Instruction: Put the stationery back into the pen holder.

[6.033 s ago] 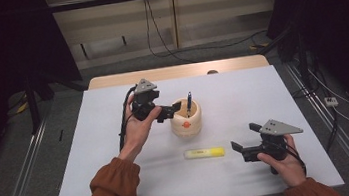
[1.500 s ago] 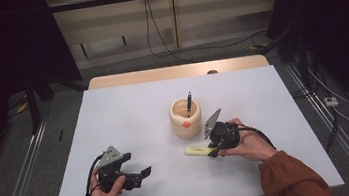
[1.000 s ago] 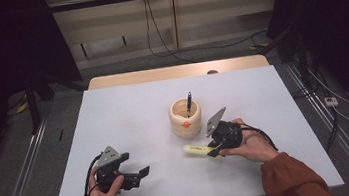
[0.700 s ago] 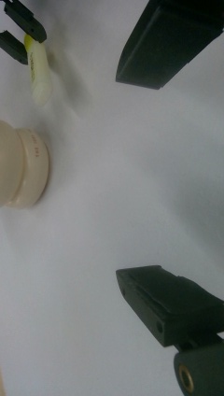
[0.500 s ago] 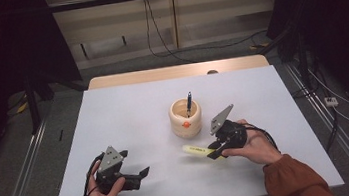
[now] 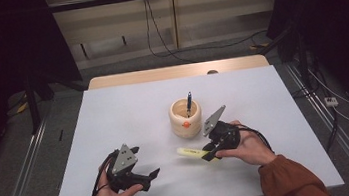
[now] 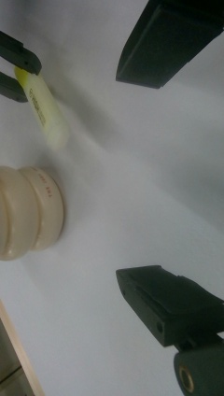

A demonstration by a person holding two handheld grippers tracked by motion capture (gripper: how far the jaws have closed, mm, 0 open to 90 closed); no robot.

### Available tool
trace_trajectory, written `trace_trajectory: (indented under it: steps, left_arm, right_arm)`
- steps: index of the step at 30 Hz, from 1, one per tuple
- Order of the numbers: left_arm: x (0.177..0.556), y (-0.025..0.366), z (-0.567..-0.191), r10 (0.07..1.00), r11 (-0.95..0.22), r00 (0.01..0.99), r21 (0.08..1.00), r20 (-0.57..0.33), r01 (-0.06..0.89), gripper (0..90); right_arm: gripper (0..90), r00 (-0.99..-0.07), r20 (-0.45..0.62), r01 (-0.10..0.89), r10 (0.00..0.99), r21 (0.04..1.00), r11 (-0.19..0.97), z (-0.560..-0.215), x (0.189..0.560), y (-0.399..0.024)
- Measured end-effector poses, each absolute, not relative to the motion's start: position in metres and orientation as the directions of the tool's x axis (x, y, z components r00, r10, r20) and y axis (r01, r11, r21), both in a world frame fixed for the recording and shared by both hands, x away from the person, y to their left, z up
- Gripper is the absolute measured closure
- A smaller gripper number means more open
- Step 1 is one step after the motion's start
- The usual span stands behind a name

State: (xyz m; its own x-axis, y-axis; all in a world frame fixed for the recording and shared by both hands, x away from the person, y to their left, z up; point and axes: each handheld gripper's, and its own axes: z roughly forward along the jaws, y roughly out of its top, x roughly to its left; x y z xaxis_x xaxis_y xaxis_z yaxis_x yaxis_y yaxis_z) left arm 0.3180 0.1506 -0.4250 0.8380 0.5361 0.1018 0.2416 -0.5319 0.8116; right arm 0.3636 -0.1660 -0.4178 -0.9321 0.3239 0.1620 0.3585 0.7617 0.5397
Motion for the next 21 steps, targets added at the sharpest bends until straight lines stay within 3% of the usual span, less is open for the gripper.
trace_trajectory:
  steps: [13, 21]
  left_arm:
    - [0.334, 0.127, -0.422, 0.439, -0.601, 0.868, 0.794, 0.232, 0.093, 5.6]
    - [0.337, 0.111, -0.425, 0.389, -0.675, 0.857, 0.738, 0.336, 0.017, 8.5]
  right_arm:
    - [67.6, -0.936, 0.158, 0.35, 0.316, 0.531, 0.772, -0.407, 0.367, -0.153]
    - [67.6, -0.937, 0.153, 0.346, 0.314, 0.531, 0.773, -0.403, 0.372, -0.144]
